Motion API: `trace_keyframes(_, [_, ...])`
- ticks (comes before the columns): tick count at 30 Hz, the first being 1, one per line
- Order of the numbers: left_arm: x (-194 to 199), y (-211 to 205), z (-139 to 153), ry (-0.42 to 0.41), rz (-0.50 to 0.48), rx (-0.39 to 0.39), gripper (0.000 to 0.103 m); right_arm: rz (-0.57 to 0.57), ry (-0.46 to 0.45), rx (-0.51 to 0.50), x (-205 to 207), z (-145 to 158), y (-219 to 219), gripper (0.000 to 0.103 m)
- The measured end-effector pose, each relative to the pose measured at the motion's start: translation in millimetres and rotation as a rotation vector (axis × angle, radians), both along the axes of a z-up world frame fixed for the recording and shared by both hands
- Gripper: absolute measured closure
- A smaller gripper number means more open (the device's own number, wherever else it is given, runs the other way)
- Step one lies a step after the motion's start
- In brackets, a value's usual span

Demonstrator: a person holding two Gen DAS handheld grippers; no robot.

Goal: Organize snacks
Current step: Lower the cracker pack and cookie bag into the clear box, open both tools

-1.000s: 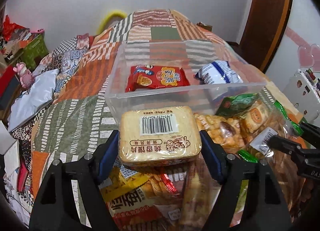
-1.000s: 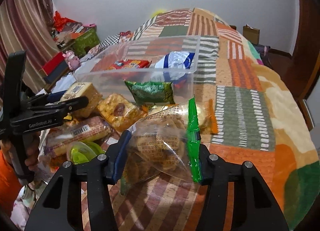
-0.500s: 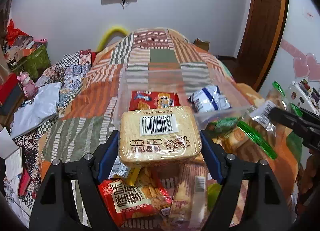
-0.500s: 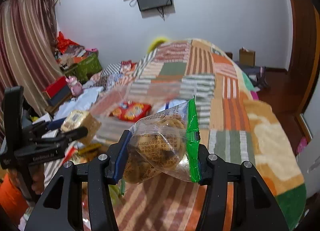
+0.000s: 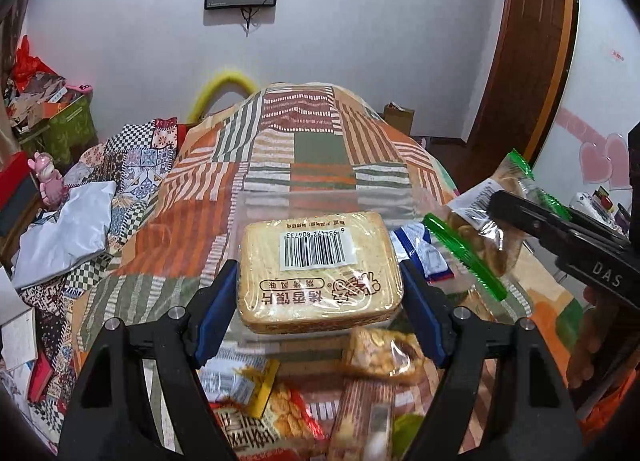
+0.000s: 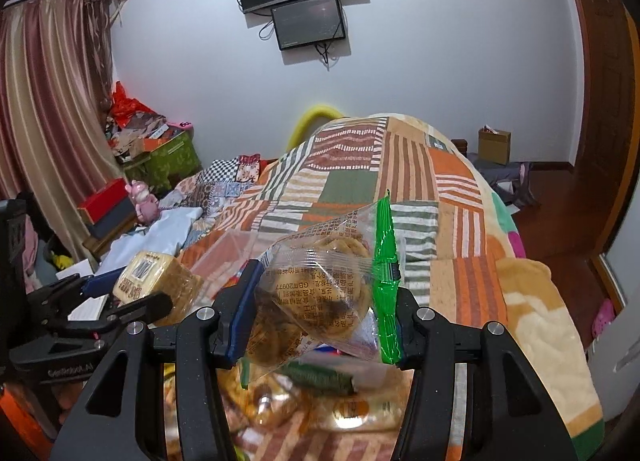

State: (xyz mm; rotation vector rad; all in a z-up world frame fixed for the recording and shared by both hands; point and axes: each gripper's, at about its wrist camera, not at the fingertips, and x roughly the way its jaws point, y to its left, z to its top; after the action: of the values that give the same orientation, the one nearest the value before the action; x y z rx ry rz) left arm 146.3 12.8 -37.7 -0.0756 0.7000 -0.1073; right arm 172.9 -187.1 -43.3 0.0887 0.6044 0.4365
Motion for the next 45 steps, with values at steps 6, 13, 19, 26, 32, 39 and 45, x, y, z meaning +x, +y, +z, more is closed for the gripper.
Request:
trace_keyframes(6, [25.7,2.3,-11.3,0.034,0.019,-0.001,0.026,-0.001,0.020,-0.021,18.2,-8.3,10.1,0.054])
trace_keyframes(13, [51.5,7.3,-30.4,0.097,0.021,-0.032,0.026,0.011,0.069,-0.073,39.0,-30.5,26.1,0.054])
trace_keyframes(19, [67.3,2.4,-46.2,0.143,0.012,-0.019,0.026,0.023,0.110,-0.109,50.9,-46.3,35.2,0.054])
trace_keyframes(26, [79.9,0.1,-62.2,0.200,0.005,-0.017,0.026,0.017,0.128,-0.120,59.5,-50.9,40.0,0.054])
trace_keyframes(32, [85.2,-1.3,-72.3,0.244,-0.003,-0.017,0.026,0.025,0.161,-0.141,64.8,-58.5,43.3,0.052])
trace_keyframes(39, [81.3,-4.6,-70.1,0.239,-0.009,0.006,0.025,0.024,0.161,-0.164,61.4,-53.7,41.1,0.037])
trace_keyframes(45, [67.2,-6.6,-55.5,0.192,-0.012,0.038,0.025,0.024,0.113,-0.183,47.9,-38.9,39.0,0.030])
